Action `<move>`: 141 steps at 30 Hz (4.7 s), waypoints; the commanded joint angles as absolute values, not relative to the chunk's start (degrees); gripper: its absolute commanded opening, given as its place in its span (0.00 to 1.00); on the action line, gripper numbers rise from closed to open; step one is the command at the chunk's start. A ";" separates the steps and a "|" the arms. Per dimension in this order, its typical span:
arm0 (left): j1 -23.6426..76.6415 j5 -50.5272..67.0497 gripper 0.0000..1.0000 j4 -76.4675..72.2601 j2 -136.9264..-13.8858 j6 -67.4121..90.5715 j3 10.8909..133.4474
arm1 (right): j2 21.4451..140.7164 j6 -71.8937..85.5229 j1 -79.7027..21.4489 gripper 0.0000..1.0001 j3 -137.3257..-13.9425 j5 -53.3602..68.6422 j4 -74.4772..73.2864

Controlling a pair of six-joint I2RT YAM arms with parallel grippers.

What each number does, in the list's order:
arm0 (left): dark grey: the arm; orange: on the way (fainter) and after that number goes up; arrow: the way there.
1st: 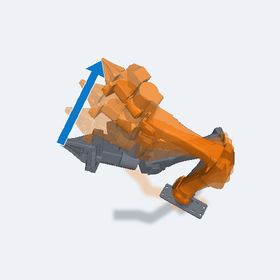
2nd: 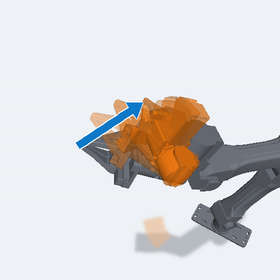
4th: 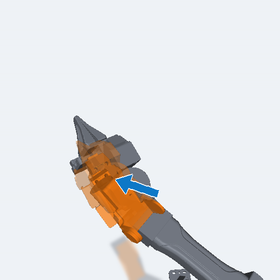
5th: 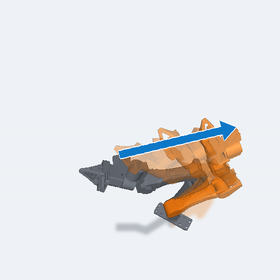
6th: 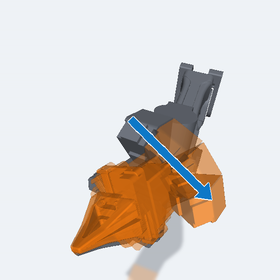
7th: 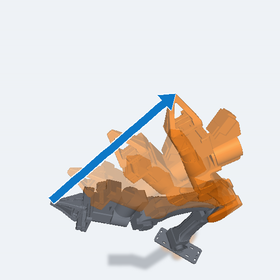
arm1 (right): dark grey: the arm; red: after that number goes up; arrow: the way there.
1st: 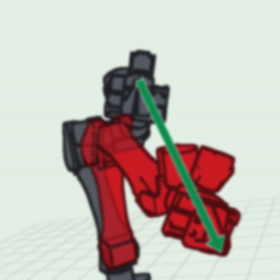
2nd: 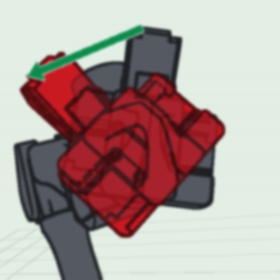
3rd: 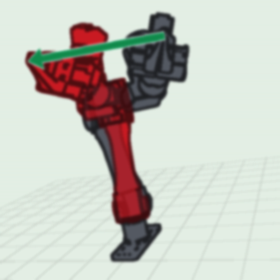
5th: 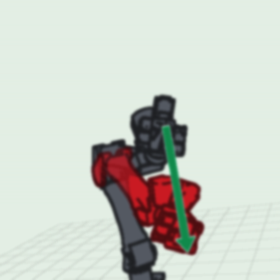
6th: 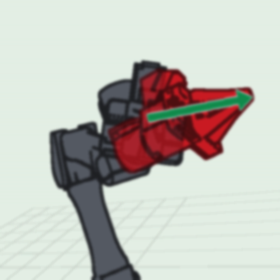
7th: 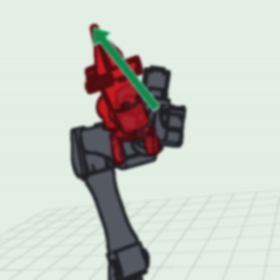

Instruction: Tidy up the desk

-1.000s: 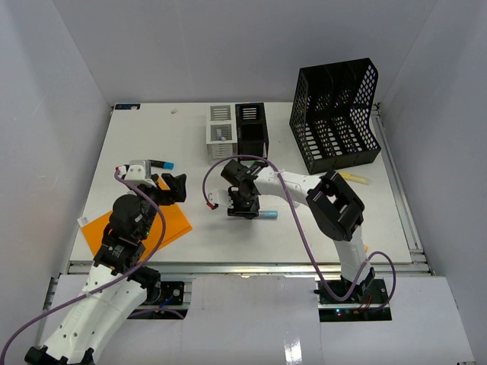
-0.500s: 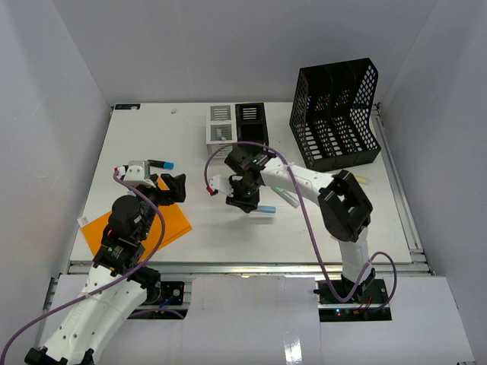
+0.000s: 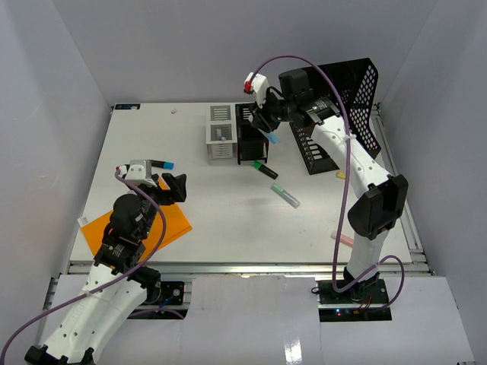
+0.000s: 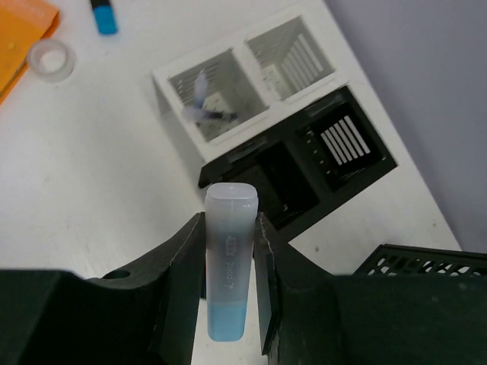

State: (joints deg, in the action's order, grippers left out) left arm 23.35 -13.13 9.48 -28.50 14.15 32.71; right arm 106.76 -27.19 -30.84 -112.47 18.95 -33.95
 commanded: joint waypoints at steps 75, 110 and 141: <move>22.99 10.90 0.98 3.88 -38.12 15.81 32.62 | 98.51 -22.07 -27.33 0.85 -56.69 5.11 -14.55; 39.08 7.27 0.82 -45.52 -91.70 68.73 36.12 | 81.88 -19.59 -24.61 0.08 -49.92 36.42 -12.56; 42.21 2.13 0.12 -33.79 -89.61 53.03 44.88 | 74.85 -38.19 -18.08 0.97 -51.64 53.28 -23.05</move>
